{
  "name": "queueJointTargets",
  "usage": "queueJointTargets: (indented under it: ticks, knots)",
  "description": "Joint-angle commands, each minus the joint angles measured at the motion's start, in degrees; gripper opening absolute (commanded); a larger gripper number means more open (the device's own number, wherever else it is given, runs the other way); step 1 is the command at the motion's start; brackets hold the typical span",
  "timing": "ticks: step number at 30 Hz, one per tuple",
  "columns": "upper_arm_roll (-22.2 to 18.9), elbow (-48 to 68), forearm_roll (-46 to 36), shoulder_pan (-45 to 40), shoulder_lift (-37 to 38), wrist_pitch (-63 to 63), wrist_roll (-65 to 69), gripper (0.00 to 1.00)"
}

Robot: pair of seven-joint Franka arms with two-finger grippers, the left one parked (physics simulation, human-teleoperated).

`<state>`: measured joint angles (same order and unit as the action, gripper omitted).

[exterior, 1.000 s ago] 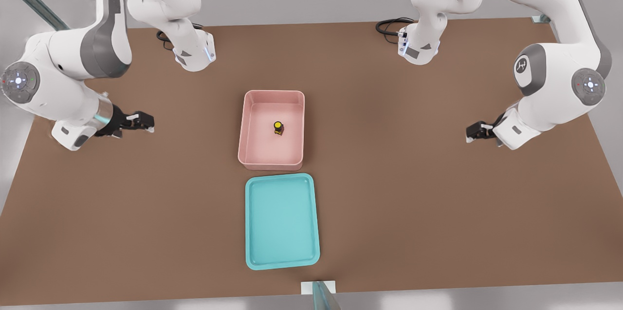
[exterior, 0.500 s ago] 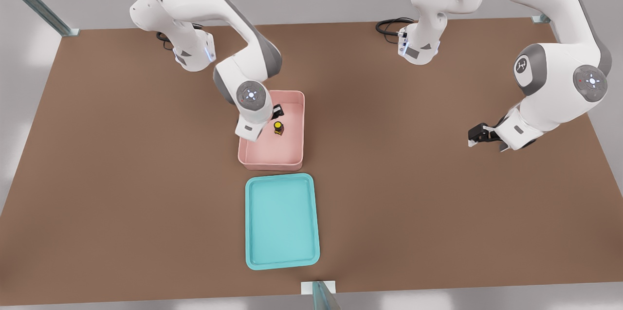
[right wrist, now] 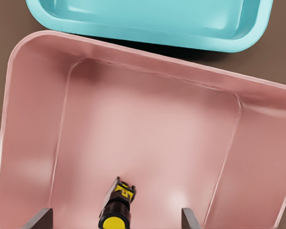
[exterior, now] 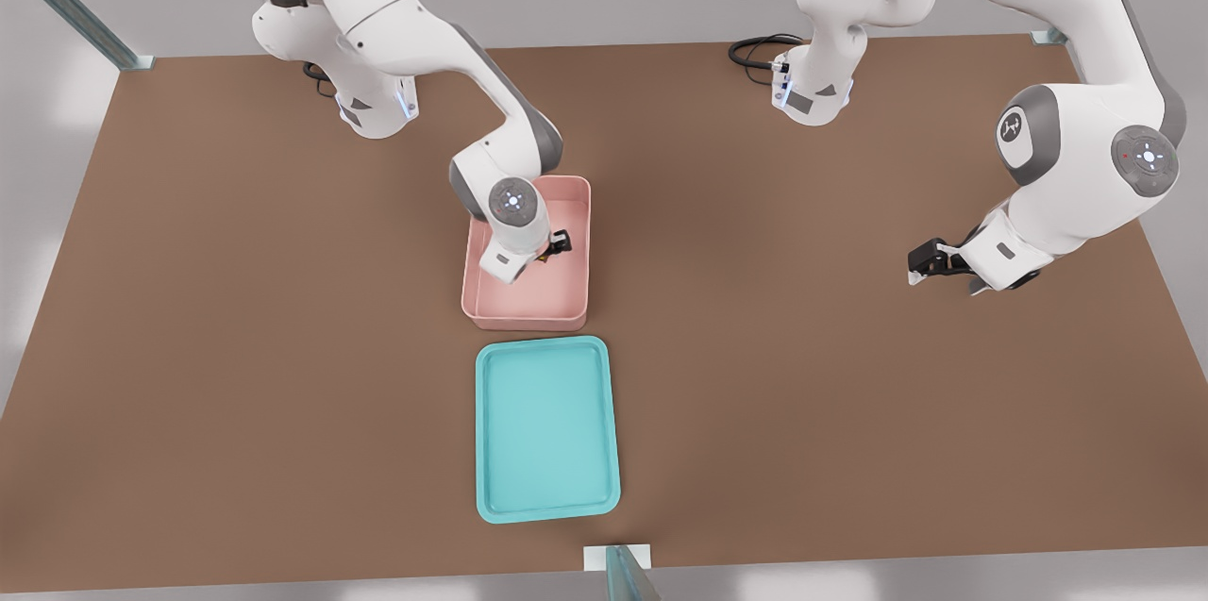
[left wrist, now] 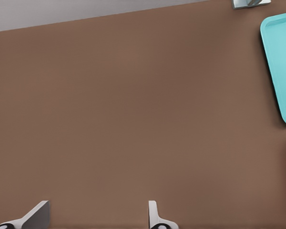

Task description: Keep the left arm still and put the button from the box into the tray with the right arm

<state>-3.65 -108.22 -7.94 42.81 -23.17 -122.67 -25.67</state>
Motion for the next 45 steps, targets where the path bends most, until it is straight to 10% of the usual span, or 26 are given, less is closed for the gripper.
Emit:
queueJointTargets:
  ticks: [1,26,45]
  knots:
    - [0.04,-1.82,-2.70,0.00,0.06,-4.41,-8.60,1.00]
    - [2.59,-10.44,-6.39,0.35,-0.91,-11.62,-5.79,0.98]
    - [2.50,-10.17,-6.39,0.17,-1.26,-11.62,-4.83,0.48]
